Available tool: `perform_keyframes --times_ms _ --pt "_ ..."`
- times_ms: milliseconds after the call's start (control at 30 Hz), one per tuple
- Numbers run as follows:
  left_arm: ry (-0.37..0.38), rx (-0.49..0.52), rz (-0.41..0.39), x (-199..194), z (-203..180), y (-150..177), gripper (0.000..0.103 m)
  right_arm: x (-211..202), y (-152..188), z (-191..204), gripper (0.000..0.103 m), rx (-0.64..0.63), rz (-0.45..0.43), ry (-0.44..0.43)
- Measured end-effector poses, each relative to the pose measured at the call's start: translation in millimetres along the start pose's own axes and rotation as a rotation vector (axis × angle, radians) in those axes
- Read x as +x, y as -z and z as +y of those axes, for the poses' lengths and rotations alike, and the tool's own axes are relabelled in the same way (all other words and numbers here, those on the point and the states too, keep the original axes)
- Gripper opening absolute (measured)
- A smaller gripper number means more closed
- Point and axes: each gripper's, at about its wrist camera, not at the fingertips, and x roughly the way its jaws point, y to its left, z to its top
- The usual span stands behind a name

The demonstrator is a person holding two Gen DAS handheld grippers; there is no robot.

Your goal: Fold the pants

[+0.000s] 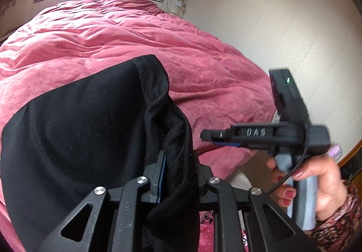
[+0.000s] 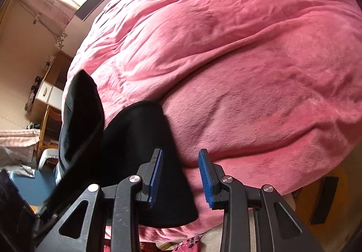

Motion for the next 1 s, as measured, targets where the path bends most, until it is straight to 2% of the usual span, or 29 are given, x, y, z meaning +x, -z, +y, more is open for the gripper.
perform_keyframes --times_ms 167,267,367,467,567,600,667,700,767,867,1000 --pt "-0.043 0.04 0.034 31.9 -7.8 5.7 0.019 -2.9 -2.1 -8.3 0.033 0.033 -0.007 0.011" --pt "-0.043 0.056 0.071 49.5 -10.8 9.4 0.02 -3.9 -1.7 -9.0 0.033 0.034 -0.009 0.016" --pt "-0.056 0.09 0.09 58.7 -19.6 16.1 0.037 -3.1 -2.1 -8.1 0.033 0.028 -0.012 0.024" --pt "-0.045 0.137 0.082 50.0 -30.3 21.8 0.04 -2.1 -2.5 -6.0 0.033 0.018 -0.021 0.035" --pt "0.046 0.171 0.067 30.0 -39.7 28.1 0.041 -2.5 -2.0 0.5 0.033 -0.027 -0.039 0.066" --pt "0.075 0.18 0.061 22.6 -42.6 30.7 0.041 -2.8 -2.2 2.8 0.033 -0.039 -0.044 0.062" --pt "0.069 0.195 0.046 10.7 -47.1 34.1 0.041 -5.3 -1.7 10.0 0.034 -0.062 -0.06 0.02" --pt "0.073 0.195 0.035 3.2 -46.0 34.8 0.041 -6.0 -1.7 13.4 0.035 -0.076 -0.064 0.009" --pt "0.076 0.17 0.011 -10.2 -39.1 33.8 0.041 -8.6 0.2 22.6 0.047 -0.112 -0.077 -0.016" --pt "-0.013 0.084 -0.055 -37.3 -9.8 31.7 0.041 -8.6 4.3 36.6 0.057 -0.16 -0.078 -0.055" --pt "-0.215 -0.007 -0.108 -63.7 31.5 36.9 0.041 -0.8 14.4 55.1 0.057 -0.211 -0.039 -0.087"
